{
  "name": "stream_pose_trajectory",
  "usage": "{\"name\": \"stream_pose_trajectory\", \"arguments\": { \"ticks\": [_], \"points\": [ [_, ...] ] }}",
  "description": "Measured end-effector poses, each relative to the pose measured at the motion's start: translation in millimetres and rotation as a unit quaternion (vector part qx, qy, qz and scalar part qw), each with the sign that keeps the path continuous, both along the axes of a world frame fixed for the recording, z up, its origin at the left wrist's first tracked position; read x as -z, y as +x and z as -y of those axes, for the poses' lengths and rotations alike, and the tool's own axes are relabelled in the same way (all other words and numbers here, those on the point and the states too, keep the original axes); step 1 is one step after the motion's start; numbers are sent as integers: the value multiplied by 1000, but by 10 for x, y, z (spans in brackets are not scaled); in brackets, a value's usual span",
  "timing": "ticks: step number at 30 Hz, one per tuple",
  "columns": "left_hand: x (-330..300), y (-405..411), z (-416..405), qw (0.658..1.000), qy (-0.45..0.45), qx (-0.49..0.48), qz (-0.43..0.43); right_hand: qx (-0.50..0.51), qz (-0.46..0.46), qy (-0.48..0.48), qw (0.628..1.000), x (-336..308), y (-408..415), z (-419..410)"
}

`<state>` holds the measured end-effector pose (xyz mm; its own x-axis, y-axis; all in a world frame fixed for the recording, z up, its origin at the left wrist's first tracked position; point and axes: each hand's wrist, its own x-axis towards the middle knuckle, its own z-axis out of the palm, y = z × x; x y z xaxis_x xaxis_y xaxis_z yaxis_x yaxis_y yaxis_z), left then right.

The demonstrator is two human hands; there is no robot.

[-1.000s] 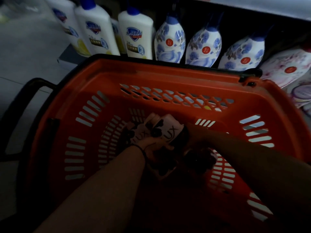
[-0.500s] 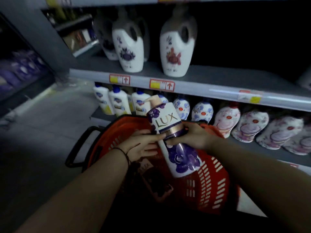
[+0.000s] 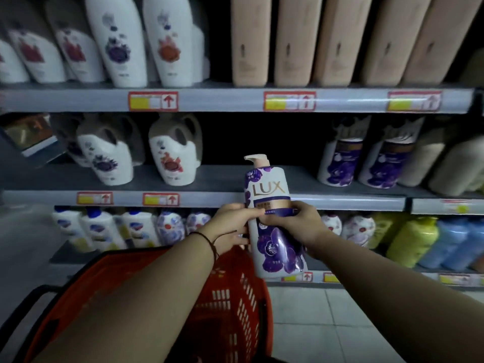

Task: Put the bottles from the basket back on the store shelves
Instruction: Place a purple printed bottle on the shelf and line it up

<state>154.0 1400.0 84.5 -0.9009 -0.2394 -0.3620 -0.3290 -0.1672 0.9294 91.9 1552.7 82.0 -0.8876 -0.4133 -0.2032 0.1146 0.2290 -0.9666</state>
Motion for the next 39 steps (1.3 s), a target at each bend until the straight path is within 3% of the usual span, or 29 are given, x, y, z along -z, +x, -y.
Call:
{"name": "stream_pose_trajectory", "arguments": {
  "ticks": [5,15,27,33,39],
  "points": [
    [-149,-665,-65,998,-49,12,-32,-27,-39,0,999,-98,-613,-144],
    [-373,-1834,10,995,-40,-9,-96,57,-81,-91,991,-281,-1687,26],
    [-32,-2231,60,973,-17,-63,-223,25,-135,-106,985,38,-2128,98],
    [226,-2078,57,949,-184,22,-255,54,-234,67,968,365,-2036,63],
    [334,-2145,70,942,-204,21,-264,79,-251,102,959,381,-2033,114]
  ]
}}
